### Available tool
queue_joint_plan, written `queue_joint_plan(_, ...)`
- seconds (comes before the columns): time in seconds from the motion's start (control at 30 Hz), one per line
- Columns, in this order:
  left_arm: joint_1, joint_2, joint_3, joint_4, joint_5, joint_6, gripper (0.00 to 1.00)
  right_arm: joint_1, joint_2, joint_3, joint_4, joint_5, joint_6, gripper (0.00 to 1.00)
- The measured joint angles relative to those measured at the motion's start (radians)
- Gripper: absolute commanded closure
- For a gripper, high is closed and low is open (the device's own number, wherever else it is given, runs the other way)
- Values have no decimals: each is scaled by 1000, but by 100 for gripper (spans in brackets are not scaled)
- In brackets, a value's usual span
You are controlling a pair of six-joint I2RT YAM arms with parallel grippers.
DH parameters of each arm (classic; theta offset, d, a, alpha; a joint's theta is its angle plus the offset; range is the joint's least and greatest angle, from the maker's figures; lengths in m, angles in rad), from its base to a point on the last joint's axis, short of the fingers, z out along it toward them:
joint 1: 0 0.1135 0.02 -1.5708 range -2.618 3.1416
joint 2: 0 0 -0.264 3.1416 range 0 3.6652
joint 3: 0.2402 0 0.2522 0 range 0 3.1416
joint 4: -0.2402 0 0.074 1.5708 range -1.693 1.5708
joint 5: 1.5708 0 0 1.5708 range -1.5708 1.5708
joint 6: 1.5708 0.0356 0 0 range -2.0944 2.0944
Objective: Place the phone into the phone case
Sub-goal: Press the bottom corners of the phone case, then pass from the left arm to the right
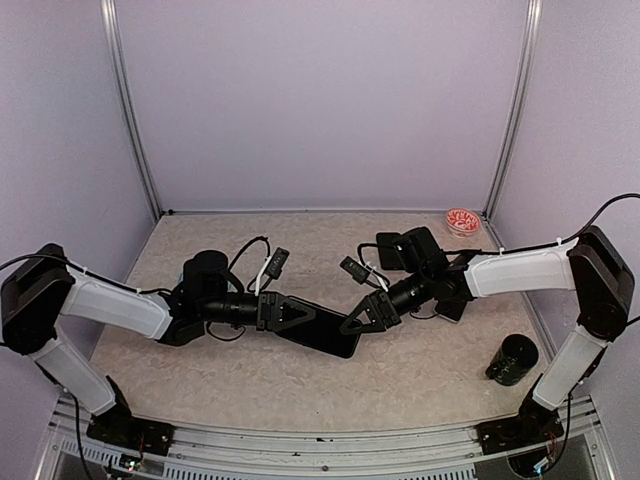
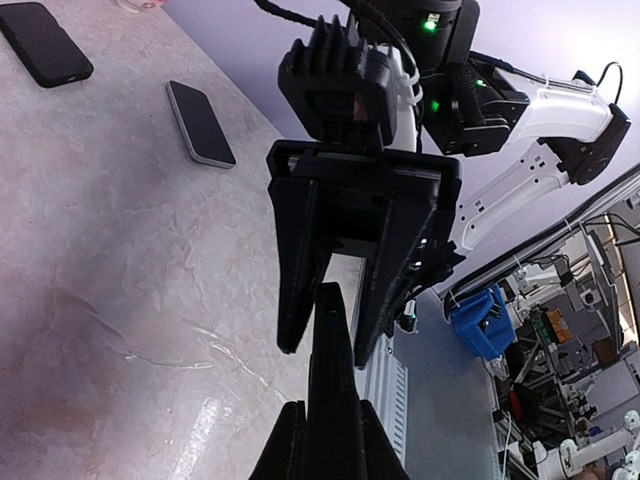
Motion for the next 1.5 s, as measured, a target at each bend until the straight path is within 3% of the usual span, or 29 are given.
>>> queue_joint_plan(0.43, 2, 4, 32, -91, -4, 3, 100, 0, -52, 6, -41, 152, -50, 1)
queue_joint_plan(1.03, 5, 22, 90, -179, -6, 22, 100, 69, -233, 35, -133, 557, -170, 0)
queue_joint_plan(1.5, 4, 115, 191, -266, -10, 24, 100, 120, -303, -4, -115, 605, -229, 1)
